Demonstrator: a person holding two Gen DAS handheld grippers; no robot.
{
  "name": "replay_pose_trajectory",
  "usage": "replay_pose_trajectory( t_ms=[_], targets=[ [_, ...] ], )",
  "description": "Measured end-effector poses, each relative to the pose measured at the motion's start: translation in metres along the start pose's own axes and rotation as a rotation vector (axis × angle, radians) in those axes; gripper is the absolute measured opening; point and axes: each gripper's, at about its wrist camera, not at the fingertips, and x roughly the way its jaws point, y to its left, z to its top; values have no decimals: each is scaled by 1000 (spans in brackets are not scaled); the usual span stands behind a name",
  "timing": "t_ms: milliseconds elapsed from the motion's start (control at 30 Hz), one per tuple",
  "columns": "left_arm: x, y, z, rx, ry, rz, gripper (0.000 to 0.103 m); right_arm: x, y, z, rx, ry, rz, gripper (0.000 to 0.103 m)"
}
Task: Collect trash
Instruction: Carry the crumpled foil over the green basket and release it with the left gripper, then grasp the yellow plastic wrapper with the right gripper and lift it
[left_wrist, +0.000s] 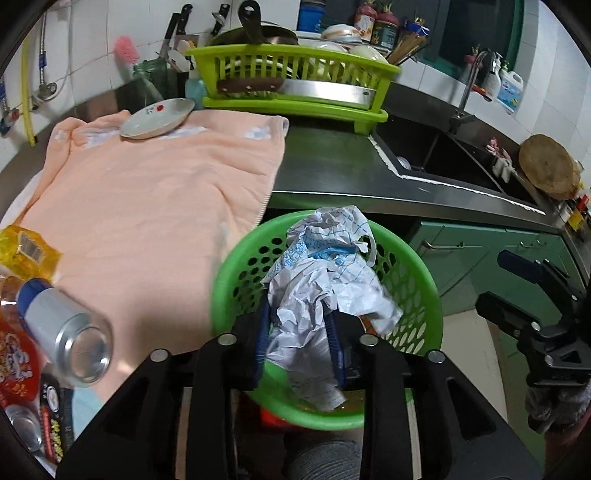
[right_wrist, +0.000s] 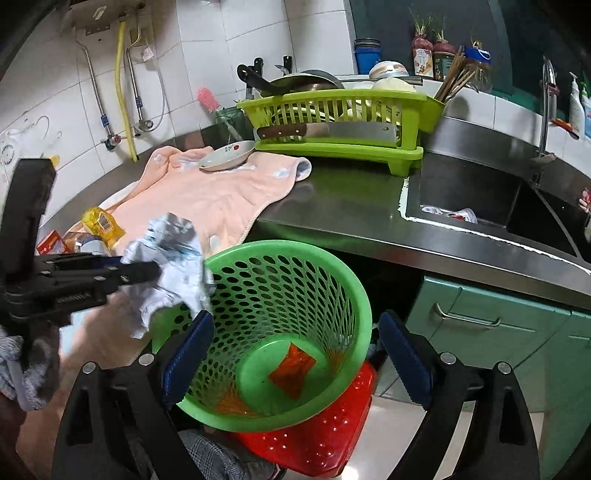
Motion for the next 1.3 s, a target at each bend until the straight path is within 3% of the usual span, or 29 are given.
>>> replay_pose_trajectory(
  t_ms=[133, 333, 500, 1067, 1300],
  targets=[
    [2, 1, 0, -21, -6, -12, 49, -1, -3, 1, 2, -5, -5, 88],
    [-16, 10, -1, -36, -32, -3, 51, -3, 3, 5, -21, -9, -7, 88],
    [-48, 33, -3, -69, -75, 34, 51, -1, 23, 14, -50, -13, 44, 88],
    [-182, 163, -55, -252, -214, 305, 56, 42, 168, 62, -275, -5, 306, 88],
    [-208, 216, -79, -346, -219, 354, 56, 81, 234, 86, -352, 43, 416, 87]
  ],
)
